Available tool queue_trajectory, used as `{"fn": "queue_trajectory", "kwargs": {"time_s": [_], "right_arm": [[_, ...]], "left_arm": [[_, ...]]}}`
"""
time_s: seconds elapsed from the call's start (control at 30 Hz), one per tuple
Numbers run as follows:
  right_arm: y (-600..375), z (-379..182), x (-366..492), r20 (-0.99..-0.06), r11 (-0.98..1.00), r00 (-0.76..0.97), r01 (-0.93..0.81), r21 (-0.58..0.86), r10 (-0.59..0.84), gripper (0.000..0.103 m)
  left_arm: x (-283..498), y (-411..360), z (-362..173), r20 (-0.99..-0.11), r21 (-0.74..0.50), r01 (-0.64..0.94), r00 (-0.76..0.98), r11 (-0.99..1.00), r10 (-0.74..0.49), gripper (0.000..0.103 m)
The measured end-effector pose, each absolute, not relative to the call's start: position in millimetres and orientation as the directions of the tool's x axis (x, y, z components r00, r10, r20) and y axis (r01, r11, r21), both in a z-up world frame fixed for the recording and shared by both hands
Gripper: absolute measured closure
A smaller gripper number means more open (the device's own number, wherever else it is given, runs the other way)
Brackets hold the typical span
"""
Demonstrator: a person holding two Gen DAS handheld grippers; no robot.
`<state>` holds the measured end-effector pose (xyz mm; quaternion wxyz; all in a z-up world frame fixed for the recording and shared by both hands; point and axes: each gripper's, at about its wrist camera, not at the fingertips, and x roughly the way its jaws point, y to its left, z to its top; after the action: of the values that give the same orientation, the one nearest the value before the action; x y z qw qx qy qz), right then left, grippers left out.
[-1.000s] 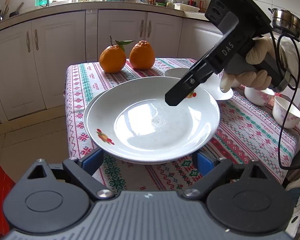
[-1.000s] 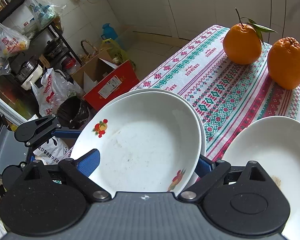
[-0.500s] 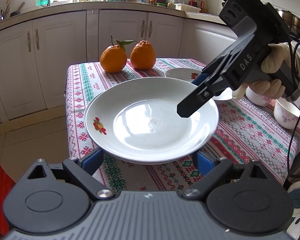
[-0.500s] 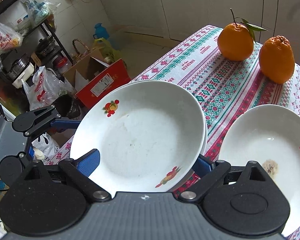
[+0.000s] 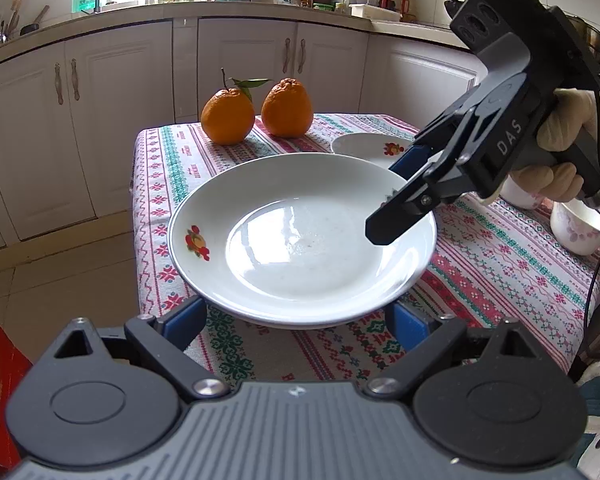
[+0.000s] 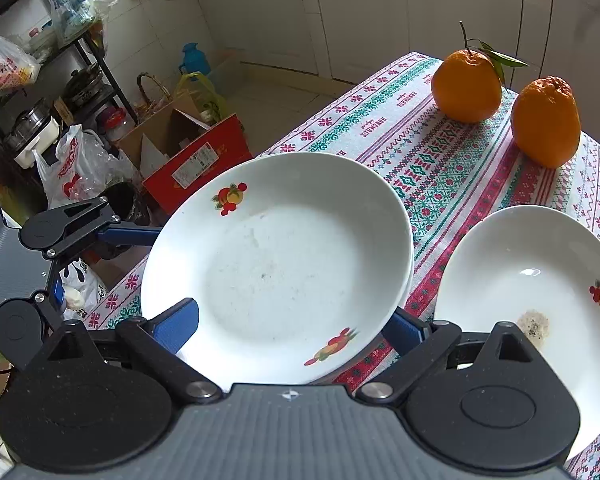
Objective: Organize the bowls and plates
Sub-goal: 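Open the right gripper to release the stacked plate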
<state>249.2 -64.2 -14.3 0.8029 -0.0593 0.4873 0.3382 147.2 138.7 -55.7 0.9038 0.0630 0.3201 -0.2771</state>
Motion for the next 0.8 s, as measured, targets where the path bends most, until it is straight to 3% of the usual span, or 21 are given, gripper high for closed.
{"fn": "queue_trajectory", "kwargs": {"time_s": [0.6, 0.8], "right_arm": [[-87, -10, 216, -0.798, 0.805, 0.397, -0.566, 0.175, 0.453, 0.0], [-106, -12, 183, -0.773, 0.887, 0.538, -0.456, 0.068, 0.336, 0.0]], "left_arm": [[136, 133, -49, -0.61, -0.051, 0.523, 0.658, 0.851, -0.441, 0.007], [120, 126, -36, -0.596, -0.021, 0.471, 0.702, 0.882, -0.39, 0.004]]}}
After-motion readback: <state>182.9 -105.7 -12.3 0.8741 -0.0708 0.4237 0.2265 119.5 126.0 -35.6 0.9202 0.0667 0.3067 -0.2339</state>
